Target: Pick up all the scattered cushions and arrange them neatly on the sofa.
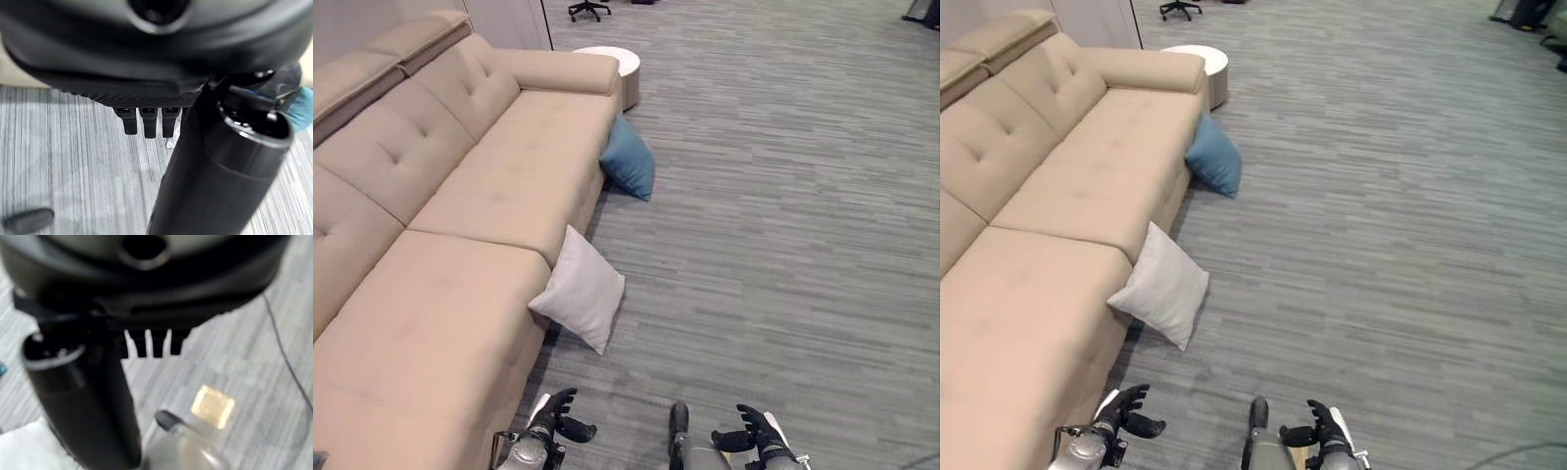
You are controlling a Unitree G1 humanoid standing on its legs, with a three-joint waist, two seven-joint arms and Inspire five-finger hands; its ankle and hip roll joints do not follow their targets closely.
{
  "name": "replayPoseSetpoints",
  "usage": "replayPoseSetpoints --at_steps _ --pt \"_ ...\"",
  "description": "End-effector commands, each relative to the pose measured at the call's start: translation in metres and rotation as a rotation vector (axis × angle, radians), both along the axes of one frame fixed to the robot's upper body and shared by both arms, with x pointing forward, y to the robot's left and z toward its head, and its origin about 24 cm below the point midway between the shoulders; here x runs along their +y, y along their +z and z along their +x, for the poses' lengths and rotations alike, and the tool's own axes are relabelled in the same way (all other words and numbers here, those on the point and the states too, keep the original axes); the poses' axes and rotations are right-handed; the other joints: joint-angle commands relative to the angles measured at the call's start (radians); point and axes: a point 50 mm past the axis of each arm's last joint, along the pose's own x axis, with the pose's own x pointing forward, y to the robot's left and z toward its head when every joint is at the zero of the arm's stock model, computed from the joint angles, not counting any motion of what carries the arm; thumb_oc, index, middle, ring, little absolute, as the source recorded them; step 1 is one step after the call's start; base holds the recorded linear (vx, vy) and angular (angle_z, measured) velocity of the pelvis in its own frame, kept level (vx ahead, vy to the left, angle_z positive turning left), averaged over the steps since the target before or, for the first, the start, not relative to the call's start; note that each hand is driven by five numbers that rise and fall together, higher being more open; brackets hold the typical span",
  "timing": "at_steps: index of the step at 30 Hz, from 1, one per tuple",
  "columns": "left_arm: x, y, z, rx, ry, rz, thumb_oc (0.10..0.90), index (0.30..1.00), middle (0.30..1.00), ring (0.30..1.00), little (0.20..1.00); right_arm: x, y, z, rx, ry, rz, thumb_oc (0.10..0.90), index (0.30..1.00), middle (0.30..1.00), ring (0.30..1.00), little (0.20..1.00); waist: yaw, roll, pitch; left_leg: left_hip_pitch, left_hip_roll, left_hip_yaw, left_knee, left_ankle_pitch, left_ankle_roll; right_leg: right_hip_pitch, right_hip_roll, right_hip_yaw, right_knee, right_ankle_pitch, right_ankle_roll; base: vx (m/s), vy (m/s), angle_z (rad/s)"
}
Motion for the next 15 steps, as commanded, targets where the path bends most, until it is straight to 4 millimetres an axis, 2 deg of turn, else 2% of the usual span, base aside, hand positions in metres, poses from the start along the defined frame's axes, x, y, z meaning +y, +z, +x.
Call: replayPoseSetpoints --at_steps 1,3,5,7,10,11,12,14,15 --pt "-0.006 0.028 0.047 -0.205 -0.079 -0.005 0.8 0.9 0.9 0.9 0.9 -0.021 0.026 0.034 -0.171 -0.003 -0.05 0.8 0.9 0.9 0.9 0.9 0.022 -0.017 0.018 -0.169 0.046 0.066 0.19 0.144 -0.038 0.133 0.005 -0.023 -0.085 -0.068 0.083 0.06 -0.166 0.16" --pt "-0.006 0.03 0.05 -0.217 -0.066 -0.014 0.8 0.9 0.9 0.9 0.9 -0.026 0.028 0.034 -0.173 -0.027 -0.06 0.8 0.9 0.9 0.9 0.9 0.048 -0.03 0.04 -0.258 0.064 0.127 0.29 0.152 -0.03 0.196 0.005 -0.033 -0.114 -0.099 0.063 0.14 -0.192 -0.01" --pt "-0.007 0.03 0.05 -0.215 -0.064 -0.016 0.8 0.9 0.9 0.9 0.9 -0.027 0.028 0.033 -0.175 -0.032 -0.064 0.8 0.9 0.9 0.9 0.9 0.055 -0.033 0.041 -0.287 0.057 0.137 0.267 0.138 -0.026 0.21 0.008 -0.032 -0.121 -0.107 0.063 0.21 -0.126 0.06" --pt "-0.008 0.029 0.049 -0.205 -0.073 -0.009 0.8 0.9 0.9 0.9 0.9 -0.034 0.03 0.028 -0.183 -0.038 -0.088 0.8 0.9 0.9 0.9 0.9 0.061 -0.033 0.044 -0.307 0.044 0.16 0.105 0.107 -0.018 0.243 0.018 -0.037 -0.138 -0.124 0.075 0.31 -0.099 0.12" --pt "-0.011 0.029 0.05 -0.207 -0.083 -0.007 0.8 0.9 0.9 0.9 0.9 -0.034 0.03 0.026 -0.189 -0.04 -0.091 0.8 0.9 0.9 0.9 0.9 0.066 -0.013 0.04 -0.331 0.025 0.184 -0.089 0.189 -0.019 0.283 0.051 -0.043 -0.159 -0.14 0.082 0.19 -0.041 0.2" --pt "-0.011 0.029 0.05 -0.207 -0.083 -0.007 0.8 0.9 0.9 0.9 0.9 -0.034 0.03 0.026 -0.189 -0.04 -0.091 0.8 0.9 0.9 0.9 0.9 0.066 -0.014 0.041 -0.327 0.023 0.184 -0.096 0.192 -0.019 0.284 0.049 -0.043 -0.16 -0.141 0.082 0.15 -0.034 0.2" --pt "-0.011 0.029 0.05 -0.209 -0.084 -0.007 0.8 0.9 0.9 0.9 0.9 -0.033 0.03 0.025 -0.19 -0.038 -0.092 0.8 0.9 0.9 0.9 0.9 0.069 -0.005 0.039 -0.332 0.018 0.199 -0.15 0.234 -0.023 0.295 0.066 -0.044 -0.163 -0.149 0.084 0.14 -0.029 0.08" --pt "-0.009 0.029 0.048 -0.215 -0.082 -0.008 0.8 0.9 0.9 0.9 0.9 -0.031 0.029 0.025 -0.188 -0.032 -0.09 0.8 0.9 0.9 0.9 0.9 0.083 0.005 0.033 -0.358 0.01 0.246 -0.185 0.274 -0.03 0.327 0.094 -0.031 -0.162 -0.174 0.075 0.28 -0.026 0.04" --pt "-0.007 0.028 0.045 -0.207 -0.074 -0.01 0.8 0.9 0.9 0.9 0.9 -0.029 0.028 0.025 -0.185 -0.017 -0.086 0.8 0.9 0.9 0.9 0.9 0.089 0.01 0.024 -0.338 0.012 0.254 -0.218 0.266 -0.018 0.335 0.101 -0.025 -0.16 -0.185 0.074 0.23 0.0 0.0"
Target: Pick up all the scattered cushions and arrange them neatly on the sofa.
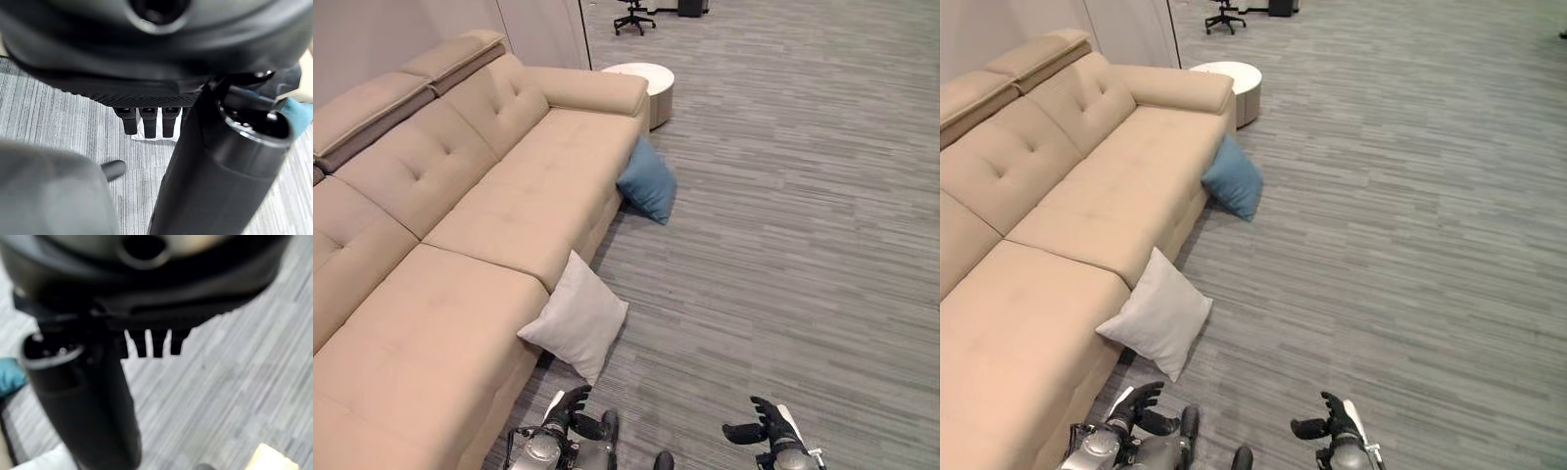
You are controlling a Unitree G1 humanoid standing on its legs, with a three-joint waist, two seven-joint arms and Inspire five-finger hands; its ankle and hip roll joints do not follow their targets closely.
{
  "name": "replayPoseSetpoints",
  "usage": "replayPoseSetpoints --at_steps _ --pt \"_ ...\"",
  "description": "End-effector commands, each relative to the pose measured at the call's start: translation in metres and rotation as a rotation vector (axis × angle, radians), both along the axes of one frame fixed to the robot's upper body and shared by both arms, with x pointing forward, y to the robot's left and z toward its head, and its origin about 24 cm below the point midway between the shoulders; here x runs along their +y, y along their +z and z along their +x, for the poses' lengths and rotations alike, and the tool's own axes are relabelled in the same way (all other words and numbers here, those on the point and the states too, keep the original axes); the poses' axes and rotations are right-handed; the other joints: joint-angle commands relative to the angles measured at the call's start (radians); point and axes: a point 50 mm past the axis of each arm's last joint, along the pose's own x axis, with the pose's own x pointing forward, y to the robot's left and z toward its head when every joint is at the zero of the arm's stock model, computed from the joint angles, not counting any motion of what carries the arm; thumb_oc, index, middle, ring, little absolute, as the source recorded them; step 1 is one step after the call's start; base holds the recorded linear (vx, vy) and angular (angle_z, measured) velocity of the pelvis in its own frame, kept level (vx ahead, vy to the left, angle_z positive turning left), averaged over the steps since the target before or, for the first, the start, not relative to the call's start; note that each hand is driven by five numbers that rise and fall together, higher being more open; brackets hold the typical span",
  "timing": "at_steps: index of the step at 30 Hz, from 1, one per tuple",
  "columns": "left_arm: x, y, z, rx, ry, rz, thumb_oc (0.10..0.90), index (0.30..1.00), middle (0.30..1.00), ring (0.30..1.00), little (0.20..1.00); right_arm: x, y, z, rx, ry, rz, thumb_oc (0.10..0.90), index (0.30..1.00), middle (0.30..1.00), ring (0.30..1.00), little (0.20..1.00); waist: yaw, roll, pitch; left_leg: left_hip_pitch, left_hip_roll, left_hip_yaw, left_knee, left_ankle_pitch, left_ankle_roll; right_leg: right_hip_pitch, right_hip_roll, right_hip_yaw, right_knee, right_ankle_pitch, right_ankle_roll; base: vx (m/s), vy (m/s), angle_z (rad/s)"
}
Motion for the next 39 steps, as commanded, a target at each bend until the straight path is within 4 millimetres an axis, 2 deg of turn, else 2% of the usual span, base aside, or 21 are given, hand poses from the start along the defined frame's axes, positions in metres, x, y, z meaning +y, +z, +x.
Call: replayPoseSetpoints --at_steps 1,3,8,11,13,14,17,19,21,22,25,27,29,31,33,34,35,36,37,38,39 --pt "-0.002 0.021 0.032 -0.152 -0.045 -0.002 0.8 0.9 0.9 0.9 0.9 -0.011 0.021 0.021 -0.144 0.022 -0.041 0.8 0.9 0.9 0.9 0.9 0.044 -0.001 -0.008 0.001 -0.025 0.057 0.039 0.015 0.08 0.046 -0.021 0.054 0.013 -0.027 0.142 0.2 0.021 -0.07" --pt "0.003 0.016 0.021 -0.122 -0.015 -0.005 0.8 0.9 0.9 0.9 0.9 -0.006 0.018 0.02 -0.127 0.059 -0.042 0.8 0.9 0.9 0.9 0.9 0.06 -0.013 -0.035 0.032 -0.041 0.022 0.045 -0.002 0.102 0.062 -0.027 0.059 0.06 -0.064 0.146 0.29 0.014 -0.4" --pt "0.013 0.013 0.014 -0.101 0.016 0.005 0.8 0.9 0.9 0.9 0.9 0.001 0.016 0.022 -0.112 0.101 -0.029 0.8 0.9 0.9 0.9 0.9 0.097 -0.029 -0.065 0.082 -0.056 0.008 0.073 -0.062 0.141 0.062 -0.058 0.07 0.205 -0.104 0.163 0.2 0.059 -0.23" --pt "0.015 0.015 0.016 -0.108 0.022 0.001 0.8 0.9 0.9 0.9 0.9 0.002 0.017 0.027 -0.11 0.113 -0.025 0.8 0.9 0.9 0.9 0.9 0.094 -0.023 -0.05 0.132 -0.069 -0.02 0.073 -0.087 0.178 -0.054 -0.103 0.077 0.477 0.026 0.242 0.13 0.101 -0.07" --pt "0.02 0.016 0.017 -0.112 0.025 0.017 0.8 0.9 0.9 0.9 0.9 0.004 0.019 0.034 -0.13 0.121 -0.021 0.8 0.9 0.9 0.9 0.9 0.07 0.007 -0.033 0.183 -0.061 -0.09 0.051 -0.098 0.192 -0.174 -0.108 0.107 0.621 0.057 0.247 0.11 0.043 0.12" --pt "0.02 0.016 0.017 -0.112 0.026 0.017 0.8 0.9 0.9 0.9 0.9 0.004 0.019 0.034 -0.13 0.121 -0.021 0.8 0.9 0.9 0.9 0.9 0.067 0.005 -0.031 0.183 -0.064 -0.092 0.051 -0.098 0.192 -0.175 -0.112 0.106 0.627 0.052 0.248 0.13 -0.002 0.44" --pt "0.022 0.016 0.019 -0.117 0.049 0.019 0.8 0.9 0.9 0.9 0.9 0.004 0.021 0.039 -0.138 0.133 -0.027 0.8 0.9 0.9 0.9 0.9 0.051 0.02 -0.019 0.222 -0.06 -0.15 0.032 -0.114 0.185 -0.238 -0.133 0.129 0.542 0.024 0.215 0.14 -0.065 0.69" --pt "0.021 0.015 0.018 -0.111 0.042 0.019 0.8 0.9 0.9 0.9 0.9 0.005 0.022 0.04 -0.142 0.132 -0.024 0.8 0.9 0.9 0.9 0.9 0.033 0.018 -0.014 0.239 -0.062 -0.184 0.028 -0.127 0.176 -0.259 -0.123 0.18 0.444 0.017 0.207 0.19 -0.13 0.64" --pt "0.019 0.013 0.017 -0.099 0.021 0.027 0.8 0.9 0.9 0.9 0.9 0.005 0.023 0.042 -0.154 0.122 -0.017 0.8 0.9 0.9 0.9 0.9 0.009 0.01 -0.011 0.253 -0.074 -0.237 0.025 -0.137 0.164 -0.286 -0.092 0.289 0.325 0.041 0.215 0.23 -0.188 0.89" --pt "0.017 0.012 0.018 -0.095 0.007 0.033 0.8 0.9 0.9 0.9 0.9 0.005 0.023 0.042 -0.164 0.11 -0.009 0.8 0.9 0.9 0.9 0.9 -0.008 0.004 -0.007 0.268 -0.083 -0.292 0.018 -0.142 0.152 -0.302 -0.061 0.371 0.261 0.075 0.23 0.19 -0.164 1.13" --pt "0.013 0.007 0.013 -0.071 0.003 0.035 0.8 0.9 0.9 0.9 0.9 0.005 0.022 0.038 -0.155 0.114 -0.002 0.8 0.9 0.9 0.9 0.9 -0.021 -0.014 -0.018 0.278 -0.084 -0.345 0.027 -0.161 0.131 -0.246 -0.092 0.337 0.161 0.097 0.217 0.18 -0.212 1.31" --pt "0.013 0.007 0.013 -0.07 0.008 0.039 0.8 0.9 0.9 0.9 0.9 0.006 0.022 0.037 -0.156 0.115 -0.002 0.8 0.9 0.9 0.9 0.9 -0.023 -0.016 -0.021 0.274 -0.072 -0.358 0.031 -0.159 0.116 -0.226 -0.088 0.318 0.143 0.097 0.208 0.08 -0.271 1.0" --pt "0.009 0.009 0.016 -0.082 0.01 0.023 0.8 0.9 0.9 0.9 0.9 0.003 0.025 0.039 -0.179 0.106 -0.001 0.8 0.9 0.9 0.9 0.9 -0.026 -0.028 -0.017 0.227 -0.041 -0.338 0.064 -0.16 0.086 -0.181 -0.103 0.244 0.099 0.082 0.19 0.02 -0.295 0.8" --pt "0.009 0.009 0.016 -0.082 0.011 0.023 0.8 0.9 0.9 0.9 0.9 0.003 0.025 0.039 -0.179 0.106 -0.001 0.8 0.9 0.9 0.9 0.9 -0.028 -0.028 -0.017 0.226 -0.041 -0.341 0.067 -0.161 0.085 -0.18 -0.103 0.241 0.098 0.082 0.19 0.0 -0.094 1.01" --pt "0.008 0.009 0.018 -0.084 0.009 0.023 0.8 0.9 0.9 0.9 0.9 -0.002 0.029 0.041 -0.203 0.088 -0.01 0.8 0.9 0.9 0.9 0.9 -0.036 -0.04 -0.007 0.173 -0.015 -0.246 0.118 -0.162 0.075 -0.144 -0.118 0.172 0.077 0.068 0.177 0.01 -0.187 0.66" --pt "0.009 0.009 0.018 -0.083 0.01 0.029 0.8 0.9 0.9 0.9 0.9 -0.004 0.03 0.041 -0.21 0.071 -0.009 0.8 0.9 0.9 0.9 0.9 -0.047 -0.049 -0.007 0.156 0.009 -0.121 0.133 -0.165 0.078 -0.118 -0.129 0.114 0.067 0.054 0.175 0.02 -0.112 0.89" --pt "0.009 0.009 0.018 -0.083 0.01 0.029 0.8 0.9 0.9 0.9 0.9 -0.004 0.03 0.041 -0.21 0.071 -0.009 0.8 0.9 0.9 0.9 0.9 -0.047 -0.049 -0.007 0.156 0.009 -0.121 0.133 -0.165 0.078 -0.119 -0.129 0.114 0.067 0.054 0.175 0.0 -0.134 1.45" --pt "0.008 0.011 0.021 -0.09 0.005 0.029 0.8 0.9 0.9 0.9 0.9 -0.004 0.028 0.038 -0.209 0.051 -0.002 0.8 0.9 0.9 0.9 0.9 -0.051 -0.057 -0.004 0.135 0.023 -0.006 0.142 -0.159 0.086 -0.101 -0.139 0.054 0.062 0.047 0.172 -0.01 -0.06 1.24" --pt "0.008 0.011 0.021 -0.09 0.006 0.029 0.8 0.9 0.9 0.9 0.9 -0.004 0.028 0.038 -0.209 0.051 -0.002 0.8 0.9 0.9 0.9 0.9 -0.053 -0.057 -0.006 0.132 0.023 -0.007 0.144 -0.16 0.086 -0.102 -0.139 0.052 0.062 0.047 0.172 -0.02 -0.115 1.02" --pt "0.008 0.011 0.022 -0.092 -0.006 0.036 0.8 0.9 0.9 0.9 0.9 -0.005 0.026 0.034 -0.2 0.03 0.004 0.8 0.9 0.9 0.9 0.9 -0.062 -0.063 -0.005 0.112 0.03 0.115 0.154 -0.158 0.098 -0.086 -0.144 -0.004 0.058 0.041 0.171 -0.01 -0.055 0.87" --pt "0.008 0.011 0.022 -0.092 -0.006 0.036 0.8 0.9 0.9 0.9 0.9 -0.005 0.026 0.034 -0.2 0.03 0.004 0.8 0.9 0.9 0.9 0.9 -0.063 -0.063 -0.007 0.108 0.03 0.114 0.156 -0.158 0.099 -0.088 -0.144 -0.005 0.058 0.041 0.171 -0.01 -0.063 1.0"
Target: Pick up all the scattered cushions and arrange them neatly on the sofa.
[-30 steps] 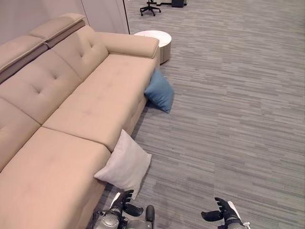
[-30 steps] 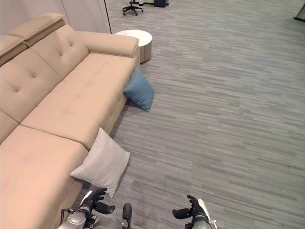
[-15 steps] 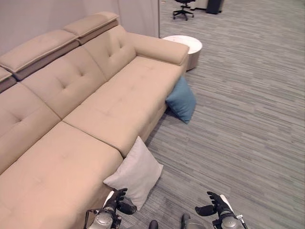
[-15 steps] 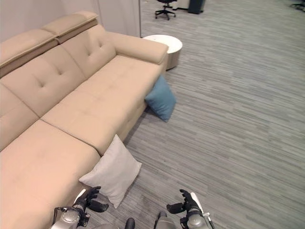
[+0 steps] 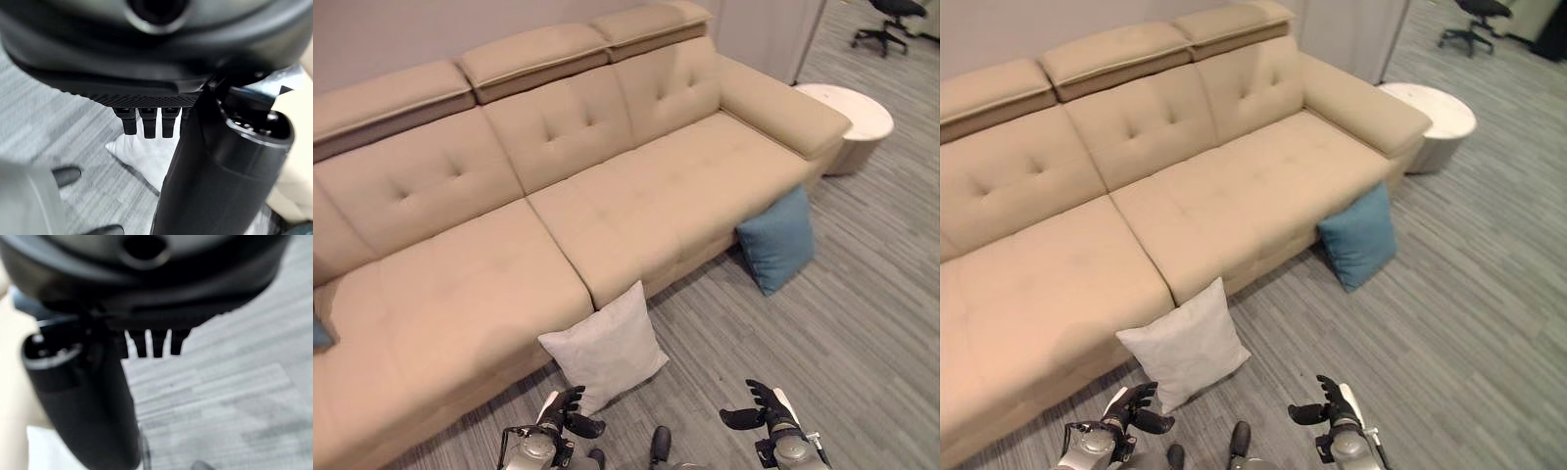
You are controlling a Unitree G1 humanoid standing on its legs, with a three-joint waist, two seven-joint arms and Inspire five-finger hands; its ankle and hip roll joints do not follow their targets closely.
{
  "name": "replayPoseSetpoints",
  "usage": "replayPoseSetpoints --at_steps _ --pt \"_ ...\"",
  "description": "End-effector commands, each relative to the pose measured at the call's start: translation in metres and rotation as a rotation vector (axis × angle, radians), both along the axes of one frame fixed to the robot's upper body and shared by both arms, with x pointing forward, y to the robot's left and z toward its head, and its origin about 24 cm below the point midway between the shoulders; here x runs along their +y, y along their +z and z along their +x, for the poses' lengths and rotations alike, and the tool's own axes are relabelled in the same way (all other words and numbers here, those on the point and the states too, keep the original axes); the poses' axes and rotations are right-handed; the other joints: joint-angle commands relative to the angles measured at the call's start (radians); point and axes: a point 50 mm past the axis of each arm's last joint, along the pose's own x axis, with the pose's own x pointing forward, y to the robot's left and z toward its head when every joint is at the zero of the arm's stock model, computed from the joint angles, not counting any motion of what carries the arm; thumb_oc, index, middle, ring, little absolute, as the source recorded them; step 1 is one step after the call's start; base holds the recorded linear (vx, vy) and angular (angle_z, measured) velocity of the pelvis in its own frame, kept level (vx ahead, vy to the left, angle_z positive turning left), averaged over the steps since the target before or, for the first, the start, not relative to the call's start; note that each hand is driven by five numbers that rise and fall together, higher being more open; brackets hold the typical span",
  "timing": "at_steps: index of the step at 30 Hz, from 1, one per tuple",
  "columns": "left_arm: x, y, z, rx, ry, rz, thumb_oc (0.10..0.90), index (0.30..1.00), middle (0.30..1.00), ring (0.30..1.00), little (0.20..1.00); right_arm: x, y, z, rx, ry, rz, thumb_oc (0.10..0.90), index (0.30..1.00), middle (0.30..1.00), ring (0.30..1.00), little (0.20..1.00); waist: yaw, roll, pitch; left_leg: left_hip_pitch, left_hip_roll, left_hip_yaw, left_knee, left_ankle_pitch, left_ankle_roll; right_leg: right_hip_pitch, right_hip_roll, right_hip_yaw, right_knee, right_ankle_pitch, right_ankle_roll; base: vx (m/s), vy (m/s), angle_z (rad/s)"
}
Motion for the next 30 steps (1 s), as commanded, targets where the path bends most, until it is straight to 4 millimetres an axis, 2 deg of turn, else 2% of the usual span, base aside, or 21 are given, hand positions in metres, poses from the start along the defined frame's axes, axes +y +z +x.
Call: replayPoseSetpoints --at_steps 1,2,4,6,10,12,14,16,18,21,22,25,30 --pt "0.0 0.011 0.018 -0.094 -0.031 0.019 0.8 0.9 0.9 0.9 0.9 -0.012 0.015 0.011 -0.113 -0.037 -0.01 0.8 0.9 0.9 0.9 0.9 -0.021 0.019 -0.023 -0.048 -0.002 0.108 -0.01 -0.024 0.022 0.037 -0.073 0.027 0.051 -0.074 0.146 0.02 -0.001 1.19" --pt "-0.001 0.011 0.018 -0.091 -0.033 0.019 0.8 0.9 0.9 0.9 0.9 -0.012 0.014 0.01 -0.11 -0.043 -0.005 0.8 0.9 0.9 0.9 0.9 -0.022 0.019 -0.029 -0.044 -0.003 0.131 -0.025 -0.02 0.021 0.038 -0.072 0.009 0.048 -0.075 0.147 0.08 0.02 0.86" --pt "0.002 0.008 0.013 -0.068 -0.024 0.024 0.8 0.9 0.9 0.9 0.9 -0.008 0.012 0.009 -0.097 -0.032 0.003 0.8 0.9 0.9 0.9 0.9 -0.017 0.024 -0.035 -0.015 -0.017 0.105 -0.067 -0.029 0.031 0.057 -0.067 -0.009 0.051 -0.088 0.152 0.16 0.058 0.4" --pt "0.008 0.004 0.006 -0.043 -0.002 0.037 0.8 0.9 0.9 0.9 0.9 -0.002 0.007 0.006 -0.069 -0.02 0.016 0.8 0.9 0.9 0.9 0.9 -0.004 0.014 -0.04 -0.003 -0.025 0.079 -0.081 -0.029 0.037 0.066 -0.074 -0.016 0.073 -0.099 0.156 0.17 0.086 0.18" --pt "0.018 0.004 0.002 -0.041 0.04 0.044 0.8 0.9 0.9 0.9 0.9 0.003 0.007 0.01 -0.07 0.017 0.022 0.8 0.9 0.9 0.9 0.9 0.028 0.021 -0.037 0.025 -0.038 0.056 -0.11 -0.043 0.063 0.04 -0.105 -0.021 0.2 -0.124 0.176 0.09 0.124 0.06" --pt "0.024 0.005 0.003 -0.048 0.06 0.052 0.8 0.9 0.9 0.9 0.9 0.006 0.007 0.013 -0.075 0.021 0.03 0.8 0.9 0.9 0.9 0.9 0.028 0.026 -0.022 0.032 -0.041 0.027 -0.107 -0.042 0.073 -0.013 -0.115 0.013 0.317 -0.104 0.19 0.07 0.085 -0.05" --pt "0.026 0.006 0.004 -0.054 0.071 0.054 0.8 0.9 0.9 0.9 0.9 0.007 0.006 0.014 -0.072 0.018 0.035 0.8 0.9 0.9 0.9 0.9 0.02 0.032 -0.017 0.044 -0.044 -0.007 -0.109 -0.046 0.078 -0.055 -0.107 0.069 0.362 -0.094 0.199 0.09 0.019 0.26" --pt "0.027 0.006 0.004 -0.056 0.076 0.055 0.8 0.9 0.9 0.9 0.9 0.008 0.007 0.015 -0.074 0.021 0.033 0.8 0.9 0.9 0.9 0.9 0.018 0.037 -0.017 0.051 -0.045 -0.026 -0.115 -0.046 0.078 -0.076 -0.098 0.095 0.356 -0.095 0.19 0.08 -0.014 0.63" --pt "0.028 0.007 0.005 -0.061 0.084 0.058 0.8 0.9 0.9 0.9 0.9 0.008 0.007 0.015 -0.07 0.03 0.026 0.8 0.9 0.9 0.9 0.9 0.012 0.04 -0.018 0.079 -0.044 -0.066 -0.138 -0.045 0.069 -0.104 -0.091 0.134 0.286 -0.084 0.184 0.17 -0.086 0.5" --pt "0.028 0.007 0.005 -0.062 0.082 0.067 0.8 0.9 0.9 0.9 0.9 0.006 0.007 0.014 -0.067 0.032 0.021 0.8 0.9 0.9 0.9 0.9 -0.007 0.033 -0.009 0.106 -0.051 -0.129 -0.152 -0.043 0.059 -0.136 -0.06 0.214 0.235 -0.061 0.192 0.19 -0.134 0.35" --pt "0.028 0.007 0.005 -0.063 0.083 0.07 0.8 0.9 0.9 0.9 0.9 0.005 0.006 0.013 -0.064 0.031 0.017 0.8 0.9 0.9 0.9 0.9 -0.008 0.031 -0.008 0.111 -0.051 -0.144 -0.152 -0.044 0.054 -0.132 -0.059 0.221 0.228 -0.057 0.195 0.13 -0.186 0.57" --pt "0.029 0.006 0.004 -0.056 0.084 0.076 0.8 0.9 0.9 0.9 0.9 0.004 0.006 0.012 -0.058 0.028 0.013 0.8 0.9 0.9 0.9 0.9 -0.007 0.025 -0.013 0.113 -0.047 -0.155 -0.156 -0.047 0.044 -0.101 -0.074 0.199 0.18 -0.048 0.193 0.1 -0.182 0.72" --pt "0.022 0.005 0.006 -0.059 0.083 0.049 0.8 0.9 0.9 0.9 0.9 -0.002 0.015 0.022 -0.121 0.009 0.012 0.8 0.9 0.9 0.9 0.9 -0.011 0.018 -0.018 0.056 -0.001 -0.151 -0.1 -0.035 -0.019 -0.033 -0.059 0.135 0.108 -0.073 0.158 0.07 -0.241 0.33"
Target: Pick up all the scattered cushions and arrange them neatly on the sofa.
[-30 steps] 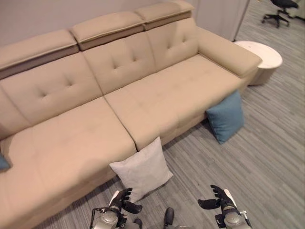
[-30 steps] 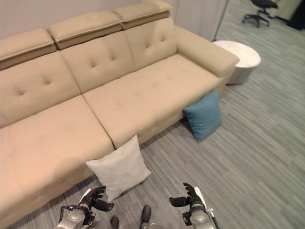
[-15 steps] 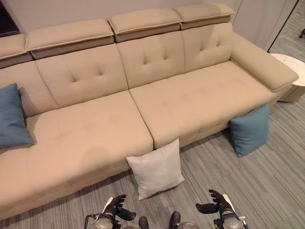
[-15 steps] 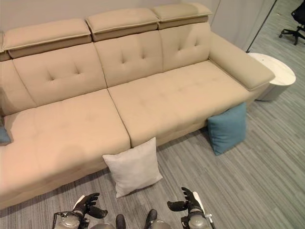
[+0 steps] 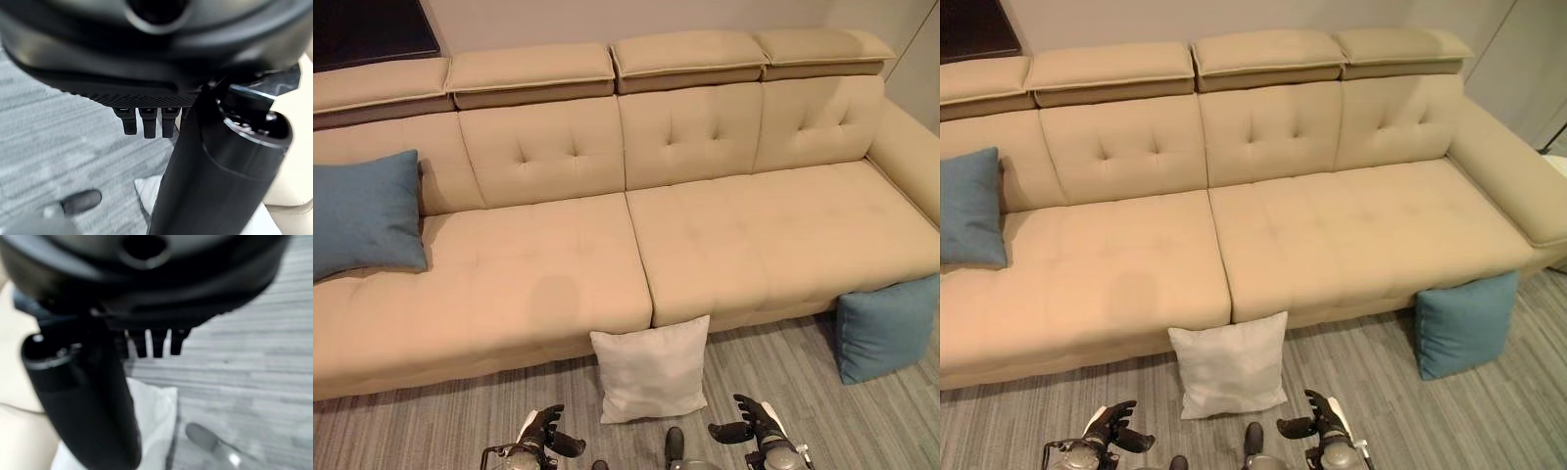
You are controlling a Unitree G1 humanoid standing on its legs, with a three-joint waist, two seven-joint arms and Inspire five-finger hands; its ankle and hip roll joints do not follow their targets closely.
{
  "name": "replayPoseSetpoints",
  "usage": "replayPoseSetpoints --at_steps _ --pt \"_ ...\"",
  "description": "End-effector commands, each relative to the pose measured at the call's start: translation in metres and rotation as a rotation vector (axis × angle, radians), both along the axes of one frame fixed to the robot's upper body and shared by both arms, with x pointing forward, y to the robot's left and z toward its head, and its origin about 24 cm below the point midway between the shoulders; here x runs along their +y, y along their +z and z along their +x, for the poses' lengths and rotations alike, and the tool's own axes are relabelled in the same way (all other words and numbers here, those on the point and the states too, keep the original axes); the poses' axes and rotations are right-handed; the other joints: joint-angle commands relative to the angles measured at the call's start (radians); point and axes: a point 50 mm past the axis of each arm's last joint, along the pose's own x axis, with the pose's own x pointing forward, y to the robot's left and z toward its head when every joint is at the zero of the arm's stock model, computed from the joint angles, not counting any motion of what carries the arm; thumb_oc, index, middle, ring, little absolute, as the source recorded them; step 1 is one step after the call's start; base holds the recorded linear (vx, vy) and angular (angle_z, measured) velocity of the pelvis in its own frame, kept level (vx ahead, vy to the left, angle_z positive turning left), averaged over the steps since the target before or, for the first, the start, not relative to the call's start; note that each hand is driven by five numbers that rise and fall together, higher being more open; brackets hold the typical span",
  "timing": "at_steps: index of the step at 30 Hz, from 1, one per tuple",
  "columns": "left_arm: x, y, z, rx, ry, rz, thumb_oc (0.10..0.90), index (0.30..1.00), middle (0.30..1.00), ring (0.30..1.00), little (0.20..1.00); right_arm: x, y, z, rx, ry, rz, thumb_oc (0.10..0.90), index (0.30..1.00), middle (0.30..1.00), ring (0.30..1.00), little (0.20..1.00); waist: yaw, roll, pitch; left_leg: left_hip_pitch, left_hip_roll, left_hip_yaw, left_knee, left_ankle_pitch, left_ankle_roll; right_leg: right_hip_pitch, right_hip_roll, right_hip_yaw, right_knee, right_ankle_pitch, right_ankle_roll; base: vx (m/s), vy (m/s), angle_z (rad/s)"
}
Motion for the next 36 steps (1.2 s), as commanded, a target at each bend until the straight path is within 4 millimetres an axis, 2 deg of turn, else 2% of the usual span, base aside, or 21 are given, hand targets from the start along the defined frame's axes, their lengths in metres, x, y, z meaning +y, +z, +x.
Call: replayPoseSetpoints --at_steps 1,7,8,11,14,16,17,19,20,21,22,23,24,26,27,28,29,31,32,34,36 --pt "-0.004 0.017 0.037 -0.152 -0.014 -0.014 0.8 0.9 0.9 0.9 0.9 -0.018 0.027 0.027 -0.177 -0.017 -0.045 0.8 0.9 0.9 0.9 0.9 -0.008 -0.038 0.016 -0.101 -0.003 -0.003 0.082 -0.033 -0.051 0.013 -0.043 -0.038 0.079 -0.098 0.058 -0.01 -0.129 0.51" --pt "-0.011 0.02 0.043 -0.173 -0.034 -0.03 0.8 0.9 0.9 0.9 0.9 -0.023 0.027 0.024 -0.174 -0.025 -0.051 0.8 0.9 0.9 0.9 0.9 -0.025 -0.037 0.037 -0.164 0.022 0.048 0.164 -0.019 -0.055 0.033 -0.046 -0.085 0.101 -0.141 0.024 -0.01 -0.085 0.45" --pt "-0.013 0.02 0.043 -0.172 -0.042 -0.035 0.8 0.9 0.9 0.9 0.9 -0.026 0.025 0.021 -0.158 -0.04 -0.056 0.8 0.9 0.9 0.9 0.9 -0.026 -0.034 0.033 -0.192 0.031 0.077 0.132 0.013 -0.053 0.048 -0.048 -0.106 0.089 -0.147 0.025 0.05 -0.003 0.56" --pt "-0.012 0.019 0.042 -0.164 -0.047 -0.027 0.8 0.9 0.9 0.9 0.9 -0.027 0.024 0.02 -0.148 -0.039 -0.066 0.8 0.9 0.9 0.9 0.9 -0.018 -0.032 0.033 -0.207 0.026 0.082 0.095 0.037 -0.054 0.062 -0.041 -0.108 0.084 -0.146 0.029 0.07 0.007 0.34" --pt "-0.009 0.018 0.037 -0.155 -0.028 -0.032 0.8 0.9 0.9 0.9 0.9 -0.023 0.022 0.019 -0.135 -0.026 -0.057 0.8 0.9 0.9 0.9 0.9 -0.009 -0.028 0.025 -0.186 0.017 0.064 0.058 0.036 -0.048 0.077 -0.031 -0.088 0.082 -0.156 0.035 0.15 0.063 -0.16" --pt "-0.002 0.017 0.033 -0.145 -0.005 -0.022 0.8 0.9 0.9 0.9 0.9 -0.02 0.019 0.017 -0.124 -0.032 -0.047 0.8 0.9 0.9 0.9 0.9 -0.002 -0.035 0.018 -0.17 0.008 0.072 0.048 0.03 -0.036 0.087 -0.037 -0.072 0.084 -0.163 0.04 0.21 0.128 -0.43" --pt "0.0 0.019 0.036 -0.165 0.012 -0.025 0.8 0.9 0.9 0.9 0.9 -0.019 0.02 0.02 -0.134 -0.037 -0.042 0.8 0.9 0.9 0.9 0.9 0.001 -0.038 0.027 -0.179 0.006 0.075 0.053 0.028 -0.033 0.079 -0.04 -0.07 0.091 -0.164 0.041 0.0 0.098 -0.23" --pt "0.004 0.034 0.056 -0.27 0.077 -0.047 0.8 0.9 0.9 0.9 0.9 -0.019 0.027 0.032 -0.178 -0.068 -0.036 0.8 0.9 0.9 0.9 0.9 0.008 -0.042 0.065 -0.249 0.002 0.074 0.084 0.022 -0.024 -0.005 -0.053 -0.061 0.137 -0.163 0.04 -0.23 0.066 -0.19" --pt "0.006 0.05 0.075 -0.381 0.131 -0.076 0.8 0.9 0.9 0.9 0.9 -0.021 0.039 0.051 -0.254 -0.107 -0.029 0.8 0.9 0.9 0.9 0.9 0.01 -0.038 0.104 -0.321 0.0 0.074 0.113 0.022 -0.023 -0.107 -0.063 -0.053 0.194 -0.158 0.037 -0.32 0.072 -0.08" --pt "0.008 0.059 0.083 -0.436 0.152 -0.088 0.8 0.9 0.9 0.9 0.9 -0.022 0.044 0.058 -0.286 -0.124 -0.021 0.8 0.9 0.9 0.9 0.9 0.009 -0.037 0.114 -0.369 0.0 0.077 0.138 0.016 -0.022 -0.171 -0.068 -0.049 0.238 -0.16 0.034 -0.4 0.08 0.09" --pt "0.01 0.078 0.101 -0.545 0.194 -0.118 0.8 0.9 0.9 0.9 0.9 -0.024 0.06 0.077 -0.373 -0.172 -0.004 0.8 0.9 0.9 0.9 0.9 0.01 -0.032 0.13 -0.457 0.0 0.076 0.183 0.012 -0.018 -0.266 -0.081 -0.043 0.29 -0.161 0.028 -0.28 0.058 0.12" --pt "0.013 0.112 0.132 -0.71 0.25 -0.142 0.8 0.9 0.9 0.9 0.9 -0.025 0.091 0.11 -0.519 -0.225 -0.001 0.8 0.9 0.9 0.9 0.9 0.008 -0.019 0.153 -0.607 0.007 0.072 0.272 -0.025 -0.022 -0.432 -0.097 -0.028 0.407 -0.209 0.026 -0.32 0.048 0.05" --pt "0.012 0.131 0.15 -0.788 0.252 -0.138 0.8 0.9 0.9 0.9 0.9 -0.027 0.113 0.13 -0.606 -0.241 -0.024 0.8 0.9 0.9 0.9 0.9 0.002 -0.012 0.163 -0.718 0.008 0.068 0.328 -0.028 -0.019 -0.546 -0.105 -0.021 0.47 -0.217 0.024 -0.23 0.024 -0.07" --pt "0.013 0.151 0.167 -0.861 0.253 -0.128 0.8 0.9 0.9 0.9 0.9 -0.028 0.134 0.146 -0.688 -0.25 -0.037 0.8 0.9 0.9 0.9 0.9 -0.006 -0.006 0.164 -0.823 0.011 0.063 0.369 -0.029 -0.016 -0.654 -0.109 -0.008 0.525 -0.226 0.022 -0.16 0.01 0.06" --pt "0.012 0.172 0.183 -0.93 0.241 -0.109 0.8 0.9 0.9 0.9 0.9 -0.033 0.161 0.163 -0.778 -0.259 -0.062 0.8 0.9 0.9 0.9 0.9 -0.012 0.003 0.154 -0.933 0.009 0.053 0.419 -0.035 -0.011 -0.766 -0.116 0.008 0.581 -0.24 0.019 -0.1 0.004 0.39" --pt "0.014 0.182 0.19 -0.96 0.251 -0.094 0.8 0.9 0.9 0.9 0.9 -0.035 0.177 0.171 -0.829 -0.266 -0.074 0.8 0.9 0.9 0.9 0.9 -0.017 0.005 0.157 -0.983 0.011 0.05 0.446 -0.038 -0.011 -0.816 -0.115 0.014 0.613 -0.246 0.016 -0.06 0.006 0.18" --pt "0.014 0.183 0.191 -0.963 0.252 -0.094 0.8 0.9 0.9 0.9 0.9 -0.035 0.178 0.172 -0.832 -0.266 -0.074 0.8 0.9 0.9 0.9 0.9 -0.018 0.005 0.154 -0.994 0.011 0.05 0.452 -0.039 -0.011 -0.826 -0.116 0.014 0.619 -0.248 0.016 -0.03 0.011 -0.05" --pt "0.014 0.202 0.204 -1.016 0.252 -0.081 0.8 0.9 0.9 0.9 0.9 -0.037 0.201 0.184 -0.904 -0.264 -0.092 0.8 0.9 0.9 0.9 0.9 -0.022 0.011 0.149 -1.083 0.008 0.042 0.495 -0.046 -0.006 -0.921 -0.118 0.031 0.678 -0.261 0.012 0.0 0.02 -0.28" --pt "0.012 0.218 0.211 -1.064 0.242 -0.074 0.8 0.9 0.9 0.9 0.9 -0.038 0.221 0.19 -0.974 -0.267 -0.104 0.8 0.9 0.9 0.9 0.9 -0.027 0.014 0.153 -1.155 0.01 0.037 0.542 -0.054 -0.003 -0.994 -0.122 0.044 0.728 -0.269 0.01 0.02 0.007 -0.17" --pt "0.01 0.222 0.214 -1.077 0.242 -0.073 0.8 0.9 0.9 0.9 0.9 -0.039 0.226 0.192 -0.996 -0.276 -0.105 0.8 0.9 0.9 0.9 0.9 -0.03 0.014 0.148 -1.186 0.006 0.036 0.557 -0.059 -0.001 -1.025 -0.121 0.049 0.744 -0.276 0.009 0.01 0.006 -0.05" --pt "0.007 0.233 0.22 -1.106 0.238 -0.068 0.8 0.9 0.9 0.9 0.9 -0.037 0.24 0.196 -1.044 -0.28 -0.109 0.8 0.9 0.9 0.9 0.9 -0.036 0.016 0.147 -1.231 0.005 0.031 0.575 -0.067 0.003 -1.079 -0.121 0.058 0.771 -0.285 0.009 0.0 0.0 0.0"
